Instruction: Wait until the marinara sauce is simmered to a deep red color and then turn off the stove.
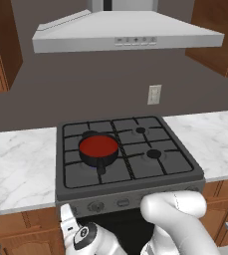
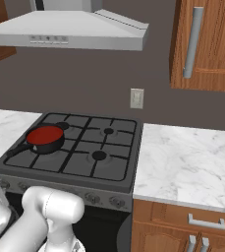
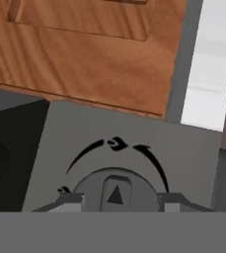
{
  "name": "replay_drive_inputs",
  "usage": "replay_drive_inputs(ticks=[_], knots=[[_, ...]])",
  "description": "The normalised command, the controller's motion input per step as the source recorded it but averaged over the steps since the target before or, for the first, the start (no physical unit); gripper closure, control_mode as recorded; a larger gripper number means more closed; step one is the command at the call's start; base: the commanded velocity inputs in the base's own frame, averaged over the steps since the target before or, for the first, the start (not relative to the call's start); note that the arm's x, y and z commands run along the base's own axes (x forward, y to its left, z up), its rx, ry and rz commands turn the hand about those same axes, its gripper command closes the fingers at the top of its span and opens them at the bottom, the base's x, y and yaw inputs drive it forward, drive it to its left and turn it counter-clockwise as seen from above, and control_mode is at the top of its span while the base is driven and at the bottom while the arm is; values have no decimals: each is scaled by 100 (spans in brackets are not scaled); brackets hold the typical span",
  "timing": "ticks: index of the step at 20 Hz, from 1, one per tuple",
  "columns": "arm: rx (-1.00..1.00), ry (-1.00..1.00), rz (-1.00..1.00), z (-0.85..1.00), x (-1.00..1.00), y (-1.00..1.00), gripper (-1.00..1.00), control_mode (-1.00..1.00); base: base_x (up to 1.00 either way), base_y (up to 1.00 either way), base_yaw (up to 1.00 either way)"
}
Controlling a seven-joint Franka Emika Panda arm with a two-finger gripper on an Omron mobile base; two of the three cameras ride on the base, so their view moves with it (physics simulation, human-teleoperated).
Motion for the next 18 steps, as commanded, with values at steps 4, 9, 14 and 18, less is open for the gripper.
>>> replay_drive_inputs(ticks=[4, 9, 14, 18], knots=[[26, 0, 0, 0, 13, -26, 100, -100, 0, 0, 0], [28, 0, 0, 0, 5, -31, 100, -100, 0, 0, 0], [27, 0, -1, 0, 10, -24, 100, -100, 0, 0, 0], [25, 0, -2, 0, 10, -18, 100, -100, 0, 0, 0]])
